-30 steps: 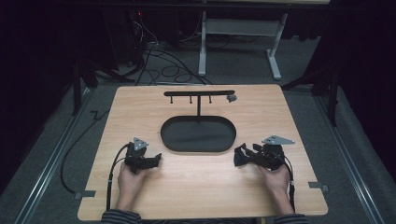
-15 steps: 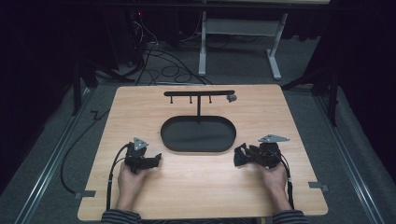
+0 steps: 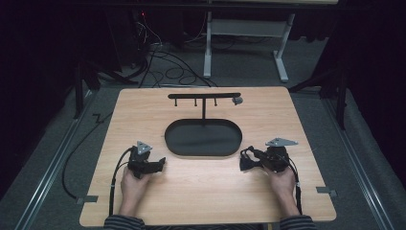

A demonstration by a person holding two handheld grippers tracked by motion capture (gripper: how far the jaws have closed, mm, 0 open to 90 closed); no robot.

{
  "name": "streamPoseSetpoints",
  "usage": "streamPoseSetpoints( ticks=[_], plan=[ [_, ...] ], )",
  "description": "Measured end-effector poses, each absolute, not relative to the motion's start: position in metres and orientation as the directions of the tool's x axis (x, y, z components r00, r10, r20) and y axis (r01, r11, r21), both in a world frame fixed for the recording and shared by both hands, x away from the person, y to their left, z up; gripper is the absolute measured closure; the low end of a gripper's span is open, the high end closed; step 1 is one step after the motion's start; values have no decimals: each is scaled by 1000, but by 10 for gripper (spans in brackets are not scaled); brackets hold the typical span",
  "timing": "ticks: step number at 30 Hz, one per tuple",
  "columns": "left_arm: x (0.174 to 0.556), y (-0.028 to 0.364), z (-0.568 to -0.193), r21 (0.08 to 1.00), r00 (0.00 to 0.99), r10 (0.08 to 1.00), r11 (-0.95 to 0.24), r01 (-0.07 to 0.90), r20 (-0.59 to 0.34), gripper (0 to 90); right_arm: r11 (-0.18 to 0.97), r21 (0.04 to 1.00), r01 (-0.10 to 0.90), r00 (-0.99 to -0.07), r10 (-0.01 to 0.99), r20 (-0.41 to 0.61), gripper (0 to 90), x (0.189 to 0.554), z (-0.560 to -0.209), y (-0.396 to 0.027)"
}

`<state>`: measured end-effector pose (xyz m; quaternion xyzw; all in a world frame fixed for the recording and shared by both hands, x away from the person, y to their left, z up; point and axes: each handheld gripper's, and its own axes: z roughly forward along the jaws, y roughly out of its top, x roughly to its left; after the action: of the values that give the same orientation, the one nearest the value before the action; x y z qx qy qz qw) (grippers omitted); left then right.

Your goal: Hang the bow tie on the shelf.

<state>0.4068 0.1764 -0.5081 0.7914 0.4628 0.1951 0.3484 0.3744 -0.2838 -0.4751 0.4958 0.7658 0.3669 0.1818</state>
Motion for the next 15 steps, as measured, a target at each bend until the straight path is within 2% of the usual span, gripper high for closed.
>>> streamPoseSetpoints(
  ticks=[15],
  plan=[
    [407, 176, -508, 731, 497, 868, -330, 597, -14, 190, 221, 802, 555, -459, 885, 74, 900, 363, -446, -289]
  ],
)
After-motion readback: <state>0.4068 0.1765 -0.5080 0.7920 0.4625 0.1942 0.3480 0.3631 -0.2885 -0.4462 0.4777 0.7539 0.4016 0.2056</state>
